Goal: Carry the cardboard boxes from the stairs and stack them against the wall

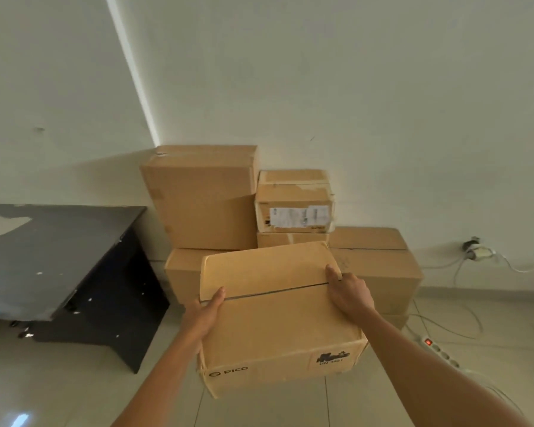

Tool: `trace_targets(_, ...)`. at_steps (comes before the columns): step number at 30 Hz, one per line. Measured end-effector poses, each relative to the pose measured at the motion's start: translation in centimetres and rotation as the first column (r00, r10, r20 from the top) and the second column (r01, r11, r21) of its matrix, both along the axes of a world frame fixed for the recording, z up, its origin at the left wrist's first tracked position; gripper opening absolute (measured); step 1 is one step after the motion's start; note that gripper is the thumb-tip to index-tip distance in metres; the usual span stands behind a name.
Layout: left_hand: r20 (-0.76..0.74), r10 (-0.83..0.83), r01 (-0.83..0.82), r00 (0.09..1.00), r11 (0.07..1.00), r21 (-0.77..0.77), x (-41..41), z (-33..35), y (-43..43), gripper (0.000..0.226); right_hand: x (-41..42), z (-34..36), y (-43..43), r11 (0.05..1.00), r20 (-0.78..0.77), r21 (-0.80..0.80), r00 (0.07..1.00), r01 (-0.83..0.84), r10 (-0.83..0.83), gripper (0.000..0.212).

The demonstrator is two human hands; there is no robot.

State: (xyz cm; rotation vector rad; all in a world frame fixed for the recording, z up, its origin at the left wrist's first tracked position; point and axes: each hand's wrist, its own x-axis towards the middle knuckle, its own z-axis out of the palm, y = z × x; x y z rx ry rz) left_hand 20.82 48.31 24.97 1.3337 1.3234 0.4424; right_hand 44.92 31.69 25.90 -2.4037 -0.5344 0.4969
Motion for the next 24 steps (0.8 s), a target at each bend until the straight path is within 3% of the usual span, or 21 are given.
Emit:
trace_targets(6, -0.12, -0.054, 0.06, 0.991, 0.997, 0.044, 9.3, 0.0, -0.6, 0.065, 7.5, -1.2, -2.3, 0.997, -0.042, 0.006, 0.996, 0.08, -0.08, 0.068)
trace_targets(11, -0.123, -0.132, 0.133, 0.984, 0.991, -0.003, 16.6, -1.4, 0.4, 0.075, 13.6, -2.8, -2.7, 0.987, -0.057, -0.02, 0.985, 0.161, -0.162, 0.068)
trace_targets(15, -0.109, -0.215, 0.214, 0.97, 0.977, -0.022, 22.9, -2.0, 0.8, 0.065, 19.0, -2.7, -3.3, 0.974, -0.043, -0.049, 0.974, 0.22, -0.222, 0.068)
trace_targets(21, -0.099, -0.315, 0.311, 0.944, 0.949, -0.056, 31.4, -2.5, 1.1, 0.069, 26.1, -3.3, -5.2, 0.95, -0.036, -0.072, 0.951, 0.304, -0.307, 0.067)
trace_targets(24, -0.107, -0.354, 0.348, 0.929, 0.935, -0.07, 35.5, -2.8, 1.2, 0.056, 29.5, -3.9, -6.0, 0.942, -0.029, -0.081, 0.944, 0.326, -0.329, 0.065)
